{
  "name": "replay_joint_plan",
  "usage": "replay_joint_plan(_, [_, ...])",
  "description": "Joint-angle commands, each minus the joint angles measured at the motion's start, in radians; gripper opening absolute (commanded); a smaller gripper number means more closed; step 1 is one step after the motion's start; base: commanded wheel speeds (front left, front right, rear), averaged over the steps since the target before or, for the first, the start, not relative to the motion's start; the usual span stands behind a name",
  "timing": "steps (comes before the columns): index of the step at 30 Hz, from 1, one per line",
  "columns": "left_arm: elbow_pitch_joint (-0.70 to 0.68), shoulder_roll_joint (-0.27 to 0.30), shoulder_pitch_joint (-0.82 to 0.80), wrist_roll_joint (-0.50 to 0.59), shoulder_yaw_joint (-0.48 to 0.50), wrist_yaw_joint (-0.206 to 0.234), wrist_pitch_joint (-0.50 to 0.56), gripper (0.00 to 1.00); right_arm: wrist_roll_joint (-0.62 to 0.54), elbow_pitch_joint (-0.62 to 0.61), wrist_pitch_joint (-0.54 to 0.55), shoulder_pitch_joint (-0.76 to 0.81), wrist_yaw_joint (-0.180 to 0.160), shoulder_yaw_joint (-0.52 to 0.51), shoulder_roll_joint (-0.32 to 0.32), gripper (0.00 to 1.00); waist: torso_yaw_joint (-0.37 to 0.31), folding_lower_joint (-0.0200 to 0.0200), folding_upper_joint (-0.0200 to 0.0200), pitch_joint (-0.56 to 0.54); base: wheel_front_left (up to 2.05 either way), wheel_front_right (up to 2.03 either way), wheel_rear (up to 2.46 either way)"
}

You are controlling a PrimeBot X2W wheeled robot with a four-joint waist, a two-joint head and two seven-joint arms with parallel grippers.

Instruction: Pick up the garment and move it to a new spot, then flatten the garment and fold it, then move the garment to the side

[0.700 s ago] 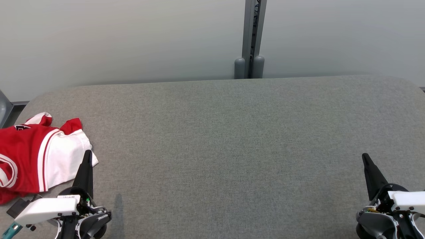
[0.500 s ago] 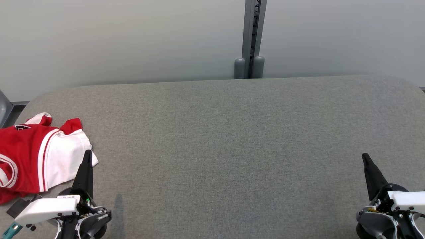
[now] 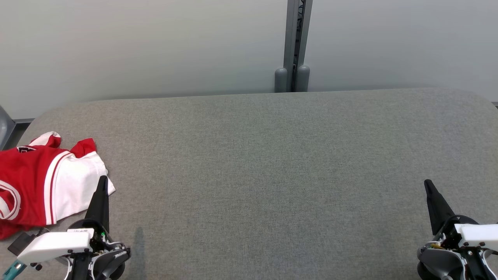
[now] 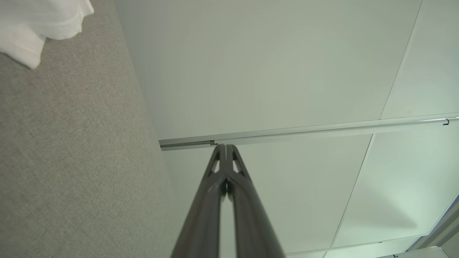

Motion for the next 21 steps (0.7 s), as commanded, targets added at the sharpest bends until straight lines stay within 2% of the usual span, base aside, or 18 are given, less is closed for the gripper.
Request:
replay_joint_plan(1, [-0.002, 0.003, -0.012, 0.0, 0.003, -0.004, 0.002, 0.0, 0.001, 0.002, 0.001, -0.004, 0.001, 0.001, -0.006, 0.0, 0.0, 0.0, -0.0001, 0.0, 0.0, 0.0, 0.0])
replay_joint_plan(21, [-0.002, 0.003, -0.012, 0.0, 0.003, -0.004, 0.002, 0.0, 0.001, 0.002, 0.001, -0.004, 0.001, 0.001, -0.006, 0.0, 0.0, 0.0, -0.0001, 0.0, 0.0, 0.0, 0.0])
